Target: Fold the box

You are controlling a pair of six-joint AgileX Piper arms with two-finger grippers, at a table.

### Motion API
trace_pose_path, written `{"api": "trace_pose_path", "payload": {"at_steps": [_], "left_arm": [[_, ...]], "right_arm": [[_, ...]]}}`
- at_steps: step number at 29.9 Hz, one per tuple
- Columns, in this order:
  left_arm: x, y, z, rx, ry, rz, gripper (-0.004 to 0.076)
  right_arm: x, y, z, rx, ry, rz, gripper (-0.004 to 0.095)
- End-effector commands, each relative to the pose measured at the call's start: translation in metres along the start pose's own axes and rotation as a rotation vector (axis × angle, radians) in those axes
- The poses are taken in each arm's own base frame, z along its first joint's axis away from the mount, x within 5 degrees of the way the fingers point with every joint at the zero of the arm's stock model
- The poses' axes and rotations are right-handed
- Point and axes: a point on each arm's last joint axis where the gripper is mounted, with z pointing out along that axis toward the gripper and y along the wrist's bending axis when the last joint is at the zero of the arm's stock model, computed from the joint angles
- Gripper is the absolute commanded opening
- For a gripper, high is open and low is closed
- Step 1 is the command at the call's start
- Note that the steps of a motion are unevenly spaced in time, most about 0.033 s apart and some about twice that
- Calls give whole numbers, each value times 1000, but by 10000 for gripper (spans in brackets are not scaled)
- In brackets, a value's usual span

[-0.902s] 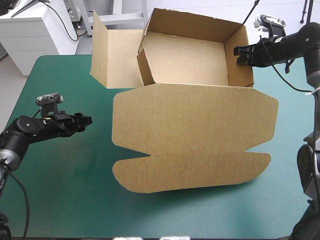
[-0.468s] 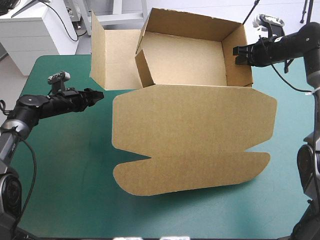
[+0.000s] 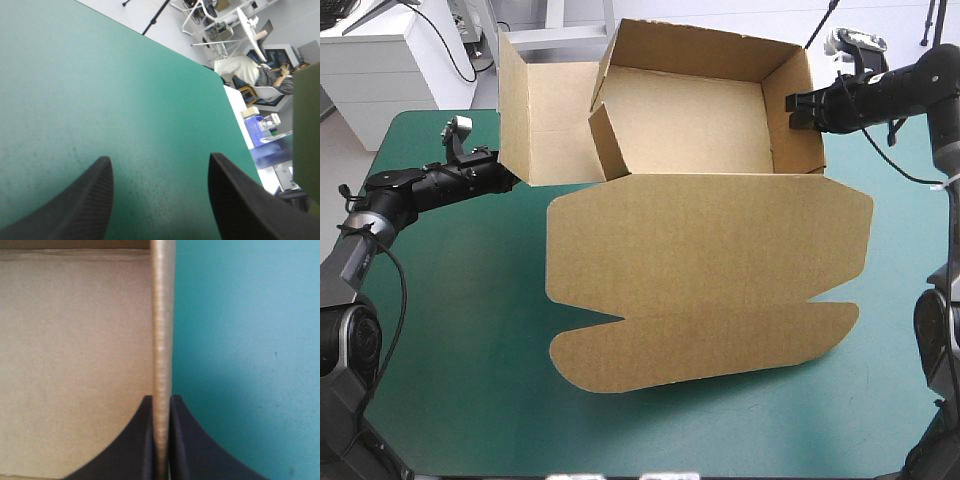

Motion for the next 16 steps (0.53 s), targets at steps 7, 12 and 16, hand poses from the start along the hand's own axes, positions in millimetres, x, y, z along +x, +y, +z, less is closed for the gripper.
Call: {"api": "trace_pose_path", "payload": {"at_steps": [7,12,16], "left_arm": [[-21,-84,6,283,-41,88,401],[-28,-102,0,361,-15,98,401],[-29,-107,-2,390,3,89,401]], "right_arm": [[-4,30,-20,6,-48,-77,-22],[-6,27,-15,9,-68,-71,-22],[-7,24,-11,13,-69,-67,-21]]}}
